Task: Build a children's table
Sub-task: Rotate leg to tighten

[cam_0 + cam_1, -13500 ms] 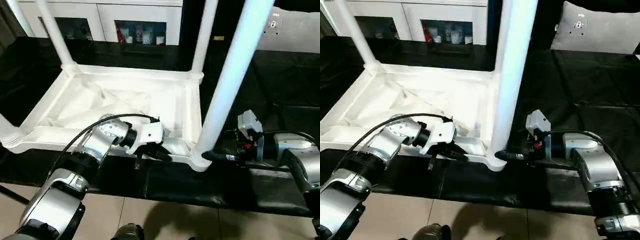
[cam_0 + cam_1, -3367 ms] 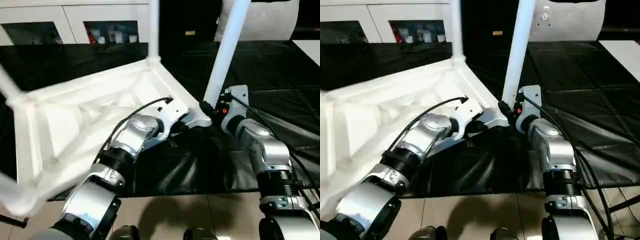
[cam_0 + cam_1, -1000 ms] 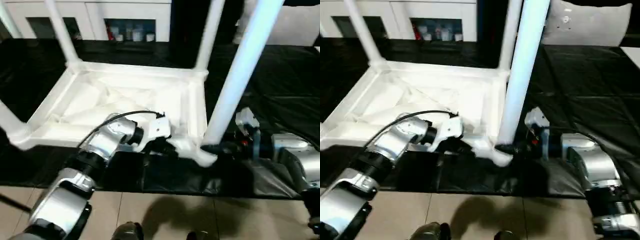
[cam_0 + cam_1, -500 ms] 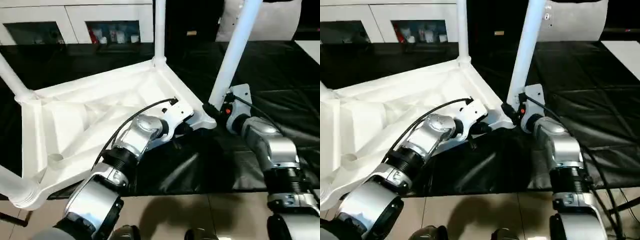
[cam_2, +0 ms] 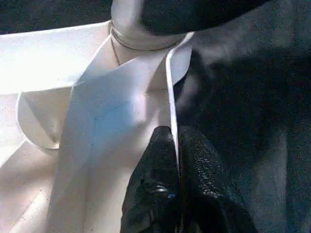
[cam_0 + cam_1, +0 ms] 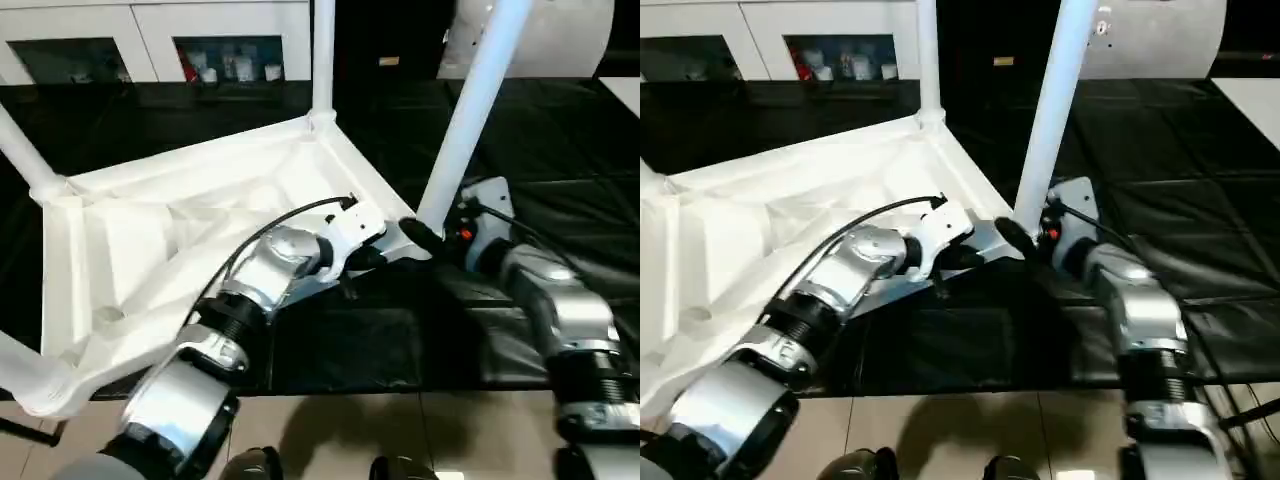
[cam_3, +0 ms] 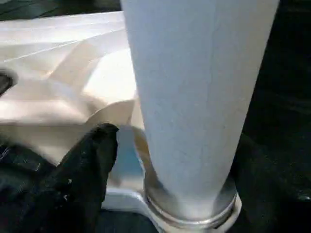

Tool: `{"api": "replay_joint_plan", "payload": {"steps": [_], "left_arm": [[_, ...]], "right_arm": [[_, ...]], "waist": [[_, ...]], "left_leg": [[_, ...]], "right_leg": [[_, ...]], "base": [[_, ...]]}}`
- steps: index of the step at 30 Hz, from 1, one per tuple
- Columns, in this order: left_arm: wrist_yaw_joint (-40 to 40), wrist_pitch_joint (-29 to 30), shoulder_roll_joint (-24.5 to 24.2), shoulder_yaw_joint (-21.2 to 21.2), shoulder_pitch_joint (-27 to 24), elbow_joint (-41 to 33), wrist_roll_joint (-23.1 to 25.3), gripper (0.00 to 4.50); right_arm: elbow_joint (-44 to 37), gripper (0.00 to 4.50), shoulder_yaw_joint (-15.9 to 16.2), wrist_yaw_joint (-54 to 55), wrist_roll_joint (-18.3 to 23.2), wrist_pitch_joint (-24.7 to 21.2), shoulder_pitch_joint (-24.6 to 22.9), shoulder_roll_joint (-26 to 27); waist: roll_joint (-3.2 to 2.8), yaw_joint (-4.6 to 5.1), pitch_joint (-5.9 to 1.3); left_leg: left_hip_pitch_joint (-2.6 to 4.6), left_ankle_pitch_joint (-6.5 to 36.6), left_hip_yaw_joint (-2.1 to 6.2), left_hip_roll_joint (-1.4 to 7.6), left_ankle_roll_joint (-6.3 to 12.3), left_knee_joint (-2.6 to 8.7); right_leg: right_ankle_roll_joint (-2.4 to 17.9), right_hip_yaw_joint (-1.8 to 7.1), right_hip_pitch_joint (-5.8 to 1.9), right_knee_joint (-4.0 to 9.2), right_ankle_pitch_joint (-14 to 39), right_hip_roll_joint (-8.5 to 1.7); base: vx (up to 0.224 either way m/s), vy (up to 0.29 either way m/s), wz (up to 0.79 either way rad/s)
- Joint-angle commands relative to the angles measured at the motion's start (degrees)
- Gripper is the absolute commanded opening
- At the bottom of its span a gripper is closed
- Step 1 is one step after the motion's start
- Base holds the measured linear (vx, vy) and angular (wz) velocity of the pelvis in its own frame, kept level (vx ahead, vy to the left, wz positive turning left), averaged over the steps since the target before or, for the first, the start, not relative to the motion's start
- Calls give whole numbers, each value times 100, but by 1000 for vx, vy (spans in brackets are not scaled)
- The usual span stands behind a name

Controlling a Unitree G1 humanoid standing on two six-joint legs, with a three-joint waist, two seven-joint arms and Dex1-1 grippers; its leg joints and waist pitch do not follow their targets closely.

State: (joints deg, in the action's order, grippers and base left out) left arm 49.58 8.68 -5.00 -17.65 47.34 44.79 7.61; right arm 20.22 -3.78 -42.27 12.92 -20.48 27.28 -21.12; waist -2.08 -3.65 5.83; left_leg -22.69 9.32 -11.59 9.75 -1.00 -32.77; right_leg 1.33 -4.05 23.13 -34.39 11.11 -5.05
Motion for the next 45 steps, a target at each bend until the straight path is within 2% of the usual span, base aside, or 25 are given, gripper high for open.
{"api": "replay_joint_plan", "payload": {"steps": [1,5,7,8,11,12,13,14,15,19,21,23,26,34,41,45], "left_arm": [[606,-455,-307,-204,-125,-84,59,0],[1126,-858,-518,-312,-188,-140,17,0],[1401,-1056,-628,-371,-219,-173,-7,0],[1681,-1304,-785,-466,-234,-162,20,0],[1932,-1559,-908,-558,-249,-145,24,0],[2107,-1623,-962,-594,-274,-186,-18,0],[2280,-1679,-1007,-611,-301,-227,-67,0],[2527,-1758,-1068,-630,-344,-311,-146,0],[2598,-1779,-1088,-640,-362,-350,-168,0],[2831,-1955,-1115,-597,-425,-402,-293,0],[2894,-2001,-1132,-587,-427,-381,-323,0],[2924,-2064,-1155,-589,-407,-327,-313,0],[2979,-2117,-1191,-597,-382,-287,-307,0],[2919,-2196,-1202,-571,-387,-180,-248,0],[2854,-2113,-1159,-519,-456,-184,-302,0],[2769,-1851,-1056,-454,-483,-234,-368,0]], "right_arm": [[-228,422,263,-776,110,164,-196,-278],[-343,433,331,-1312,212,184,-309,-563],[-383,433,362,-1618,263,229,-352,-700],[-436,433,410,-2102,352,362,-419,-877],[-432,433,470,-2488,419,477,-462,-1006],[-424,408,514,-2659,457,472,-479,-1072],[-417,408,561,-2817,479,496,-493,-1138],[-416,399,639,-3041,482,582,-507,-1226],[-418,396,660,-3090,481,595,-506,-1242],[-433,353,717,-3390,570,491,-481,-1295],[-454,344,767,-3530,600,483,-491,-1336],[-447,312,790,-3602,609,478,-493,-1345],[-460,307,848,-3735,657,455,-509,-1367],[-479,227,863,-3854,688,442,-548,-1361],[-698,204,887,-3904,849,168,-679,-1373],[-929,202,755,-3459,922,200,-755,-1081]], "waist": [[75,-61,-419],[47,-119,-413],[42,-147,-426],[19,-177,-436],[25,-228,-439],[32,-243,-437],[33,-249,-435],[80,-261,-436],[55,-277,-437],[51,-295,-433],[55,-306,-437],[64,-308,-440],[72,-308,-444],[81,-316,-470],[81,-332,-452],[82,-344,-453]], "left_leg": [[94,745,189,340,851,286],[117,915,182,382,771,302],[123,871,182,403,730,302],[135,862,185,413,734,295],[132,829,180,426,773,288],[131,871,180,417,785,286],[125,879,177,413,775,284],[125,878,173,414,768,288],[129,856,178,423,758,290],[136,905,176,427,712,291],[145,959,176,431,689,293],[141,923,177,429,685,291],[132,914,177,420,691,284],[129,756,177,417,760,259],[139,1021,178,425,621,272],[132,1049,183,425,540,277]], "right_leg": [[1477,260,-331,407,213,-439],[1510,252,-316,404,407,-426],[1560,256,-307,374,311,-425],[1601,257,-305,359,208,-432],[1637,262,-302,318,-55,-439],[1650,255,-303,327,-12,-447],[1654,257,-309,329,19,-453],[1653,256,-318,338,77,-455],[1652,262,-310,327,107,-459],[1637,263,-291,334,292,-458],[1632,264,-291,337,349,-457],[1628,266,-291,330,308,-457],[1598,264,-294,334,372,-463],[1616,259,-296,304,239,-455],[1542,269,-280,347,703,-465],[1486,277,-272,359,904,-484]], "base": [[0,0,0],[0,0,0],[0,0,0],[0,0,0],[0,0,0],[0,0,0],[0,0,0],[0,0,0],[0,0,0],[0,0,0],[0,0,0],[0,0,0],[0,0,0],[0,0,0],[0,0,0],[0,0,0]]}}
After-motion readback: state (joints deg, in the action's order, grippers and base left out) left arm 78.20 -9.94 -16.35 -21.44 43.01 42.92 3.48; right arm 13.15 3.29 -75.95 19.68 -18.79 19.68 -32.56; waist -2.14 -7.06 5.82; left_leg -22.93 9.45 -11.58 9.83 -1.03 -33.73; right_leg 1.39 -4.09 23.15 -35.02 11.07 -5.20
